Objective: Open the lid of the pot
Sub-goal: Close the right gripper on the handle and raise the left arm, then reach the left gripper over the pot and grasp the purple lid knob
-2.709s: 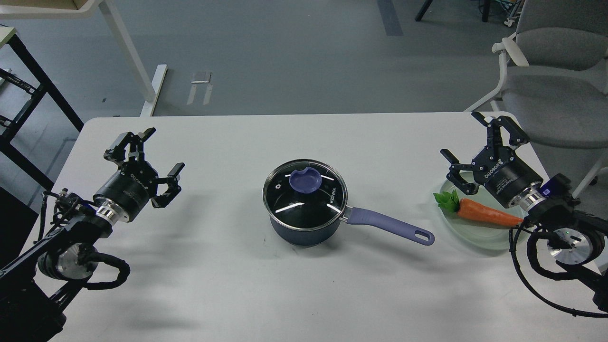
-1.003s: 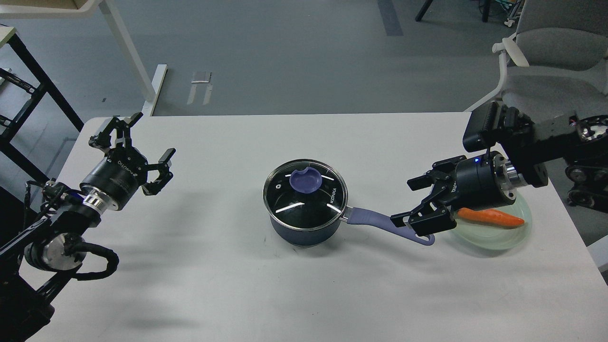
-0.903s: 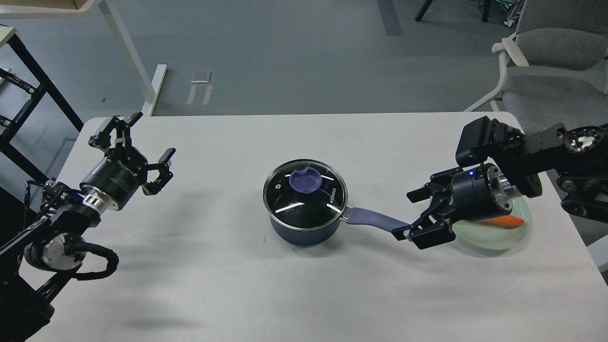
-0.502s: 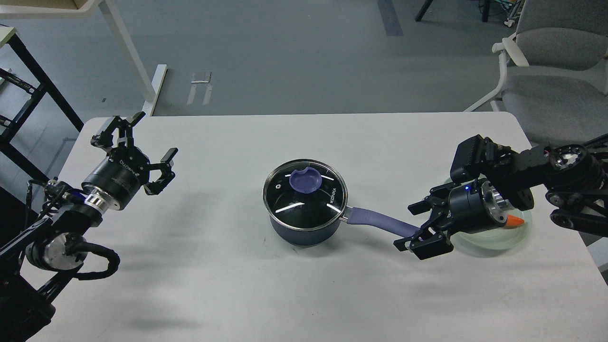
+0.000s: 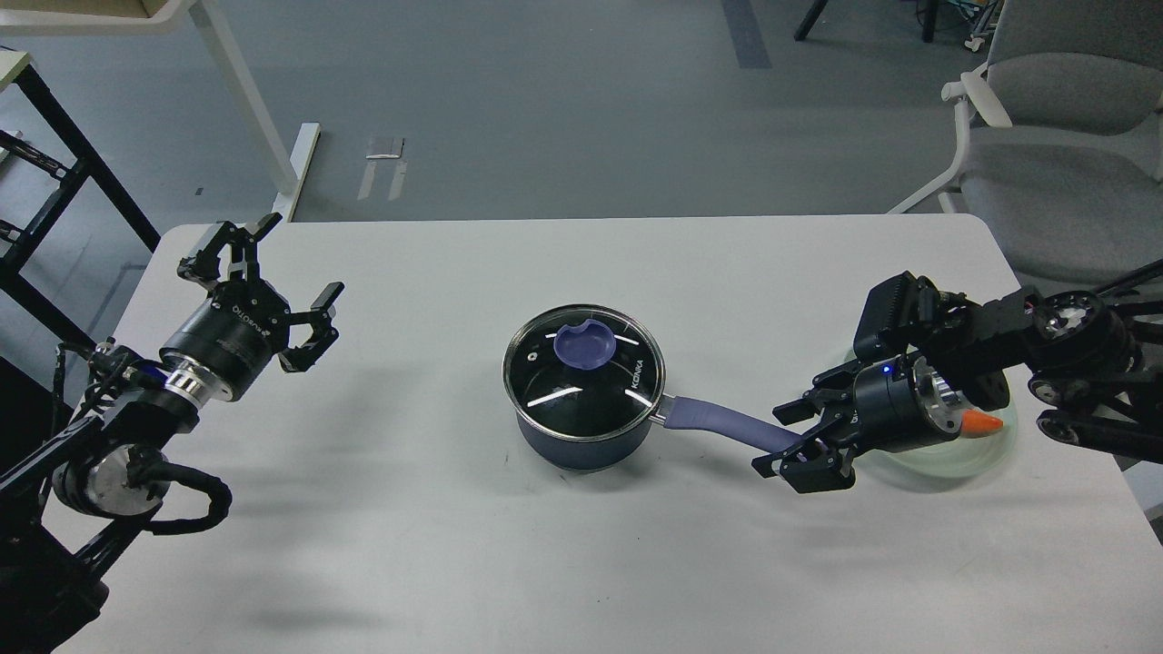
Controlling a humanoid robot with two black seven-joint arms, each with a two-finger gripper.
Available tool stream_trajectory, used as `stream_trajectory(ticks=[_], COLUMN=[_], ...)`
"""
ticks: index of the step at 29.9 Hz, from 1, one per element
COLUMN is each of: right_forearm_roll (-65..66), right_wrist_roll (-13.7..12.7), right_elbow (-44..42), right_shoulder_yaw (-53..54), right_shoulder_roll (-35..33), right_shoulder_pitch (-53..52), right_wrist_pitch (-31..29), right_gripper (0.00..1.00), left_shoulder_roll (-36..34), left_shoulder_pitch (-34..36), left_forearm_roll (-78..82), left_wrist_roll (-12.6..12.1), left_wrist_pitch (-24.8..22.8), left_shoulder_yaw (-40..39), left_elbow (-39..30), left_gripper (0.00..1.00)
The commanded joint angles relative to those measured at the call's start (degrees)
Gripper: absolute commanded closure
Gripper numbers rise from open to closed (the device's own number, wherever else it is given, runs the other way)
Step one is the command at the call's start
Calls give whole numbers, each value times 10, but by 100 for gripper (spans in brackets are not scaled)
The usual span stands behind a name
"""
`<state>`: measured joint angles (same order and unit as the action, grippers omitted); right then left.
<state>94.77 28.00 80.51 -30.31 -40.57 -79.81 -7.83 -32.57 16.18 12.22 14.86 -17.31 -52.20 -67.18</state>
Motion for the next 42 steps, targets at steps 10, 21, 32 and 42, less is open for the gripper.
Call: stream_trajectory(ticks=[10, 21, 32, 42], right_forearm_roll=[1, 1, 1, 0], right_wrist_roll=[0, 0, 0, 0], right_elbow=[0, -12, -17, -17], right_shoulder_yaw=[-5, -5, -5, -5], right_shoulder_roll=[11, 25, 30, 30], right_shoulder_pitch=[-2, -3, -4, -4], right_wrist_pitch=[0, 0, 0, 0], right_gripper=[47, 59, 65, 70], left_shoulder_roll=[-2, -37, -36, -26], left_shoulder_pitch=[1, 49, 137, 234], left_forearm_roll=[8, 98, 388, 594], left_wrist_roll=[2, 4, 90, 131], left_wrist_pitch=[-3, -46, -55, -45], left_shoulder_yaw=[1, 11, 39, 116], left_elbow=[-1, 4, -7, -59], left_gripper=[1, 1, 1, 1])
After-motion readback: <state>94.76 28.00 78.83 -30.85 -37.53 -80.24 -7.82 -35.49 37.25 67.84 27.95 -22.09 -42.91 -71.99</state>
